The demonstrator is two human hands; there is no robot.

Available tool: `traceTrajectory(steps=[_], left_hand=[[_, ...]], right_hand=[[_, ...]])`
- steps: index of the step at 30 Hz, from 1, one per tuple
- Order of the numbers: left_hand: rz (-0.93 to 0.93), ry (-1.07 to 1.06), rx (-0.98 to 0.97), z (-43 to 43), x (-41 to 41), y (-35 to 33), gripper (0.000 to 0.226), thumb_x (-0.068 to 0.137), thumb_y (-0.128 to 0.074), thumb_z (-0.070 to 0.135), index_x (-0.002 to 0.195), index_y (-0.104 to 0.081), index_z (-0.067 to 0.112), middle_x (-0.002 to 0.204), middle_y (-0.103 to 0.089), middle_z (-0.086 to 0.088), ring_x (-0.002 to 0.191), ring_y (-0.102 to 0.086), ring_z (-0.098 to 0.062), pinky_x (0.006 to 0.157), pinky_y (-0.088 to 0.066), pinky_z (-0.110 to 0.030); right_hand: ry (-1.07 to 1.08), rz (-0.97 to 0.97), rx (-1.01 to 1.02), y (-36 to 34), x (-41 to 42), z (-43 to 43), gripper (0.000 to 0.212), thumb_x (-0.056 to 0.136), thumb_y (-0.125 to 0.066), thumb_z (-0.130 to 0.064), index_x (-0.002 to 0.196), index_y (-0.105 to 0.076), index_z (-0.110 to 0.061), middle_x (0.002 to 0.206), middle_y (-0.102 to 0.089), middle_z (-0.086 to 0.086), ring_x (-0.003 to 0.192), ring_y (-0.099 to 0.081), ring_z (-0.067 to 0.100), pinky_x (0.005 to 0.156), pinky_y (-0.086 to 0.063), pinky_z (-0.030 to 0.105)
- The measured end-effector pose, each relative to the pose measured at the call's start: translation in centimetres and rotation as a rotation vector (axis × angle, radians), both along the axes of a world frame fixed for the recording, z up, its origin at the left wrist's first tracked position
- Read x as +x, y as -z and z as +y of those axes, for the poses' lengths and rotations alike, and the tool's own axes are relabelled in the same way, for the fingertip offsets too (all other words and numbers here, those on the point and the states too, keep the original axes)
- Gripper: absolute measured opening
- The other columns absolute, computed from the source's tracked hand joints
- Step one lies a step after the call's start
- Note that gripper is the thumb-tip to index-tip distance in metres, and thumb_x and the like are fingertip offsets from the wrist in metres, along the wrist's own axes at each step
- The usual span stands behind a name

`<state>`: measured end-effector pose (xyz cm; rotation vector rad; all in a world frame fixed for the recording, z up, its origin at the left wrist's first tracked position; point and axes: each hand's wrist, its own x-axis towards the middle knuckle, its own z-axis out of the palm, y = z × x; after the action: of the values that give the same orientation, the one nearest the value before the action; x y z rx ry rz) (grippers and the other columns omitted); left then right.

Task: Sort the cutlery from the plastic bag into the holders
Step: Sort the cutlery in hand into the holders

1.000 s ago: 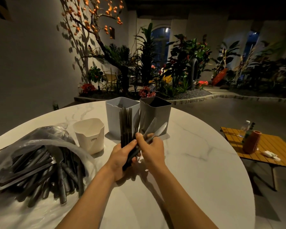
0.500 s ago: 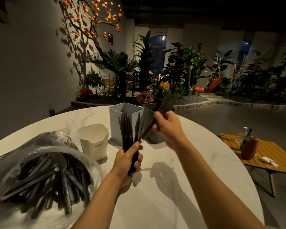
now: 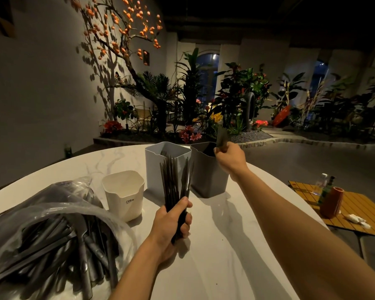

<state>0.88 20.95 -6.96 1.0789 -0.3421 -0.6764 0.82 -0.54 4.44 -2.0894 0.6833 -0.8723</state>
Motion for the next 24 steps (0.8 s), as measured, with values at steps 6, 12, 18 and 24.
traceTrajectory(steps=[6, 12, 18, 24], left_hand=[[0.009, -0.004, 0.010, 0.0, 0.0, -0.1, 0.030, 0.095, -0.068, 0.033, 0.105, -0.065, 0.004, 0.071, -0.058, -0.010, 0.050, -0.047, -0.014, 0.046, -0.043, -0.023], [0.020, -0.023, 0.015, 0.0, -0.2, -0.3, 0.030, 0.095, -0.069, 0.032, 0.103, -0.065, 0.003, 0.069, -0.057, -0.010, 0.048, -0.046, -0.013, 0.044, -0.043, -0.023], [0.049, -0.029, 0.020, 0.0, -0.4, -0.5, 0.027, 0.096, -0.068, 0.031, 0.103, -0.065, 0.004, 0.069, -0.057, -0.009, 0.048, -0.046, -0.013, 0.045, -0.042, -0.023], [0.077, -0.010, 0.001, 0.2, -0.3, -0.7, 0.025, 0.099, -0.063, 0.029, 0.104, -0.063, 0.005, 0.069, -0.055, -0.008, 0.047, -0.044, -0.014, 0.045, -0.039, -0.024]], right_hand=[[0.005, 0.098, -0.073, 1.1, 0.7, 0.1, 0.033, 0.096, -0.060, -0.047, 0.103, -0.058, -0.015, 0.096, -0.066, 0.007, 0.088, -0.063, 0.024, 0.080, -0.058, 0.049], [-0.032, 0.225, -0.198, 1.6, 0.3, 0.2, 0.039, 0.091, -0.065, -0.054, 0.108, -0.056, -0.020, 0.116, -0.054, 0.006, 0.091, -0.060, 0.021, 0.075, -0.056, 0.035], [0.095, 0.201, -0.270, 2.4, -1.6, 1.1, 0.036, 0.090, -0.065, -0.055, 0.099, -0.060, -0.020, 0.107, -0.058, 0.006, 0.085, -0.060, 0.021, 0.070, -0.053, 0.035], [0.180, 0.158, -0.275, 3.0, -3.3, 3.1, 0.036, 0.089, -0.068, -0.052, 0.106, -0.060, -0.022, 0.110, -0.062, 0.004, 0.090, -0.062, 0.020, 0.079, -0.058, 0.037]])
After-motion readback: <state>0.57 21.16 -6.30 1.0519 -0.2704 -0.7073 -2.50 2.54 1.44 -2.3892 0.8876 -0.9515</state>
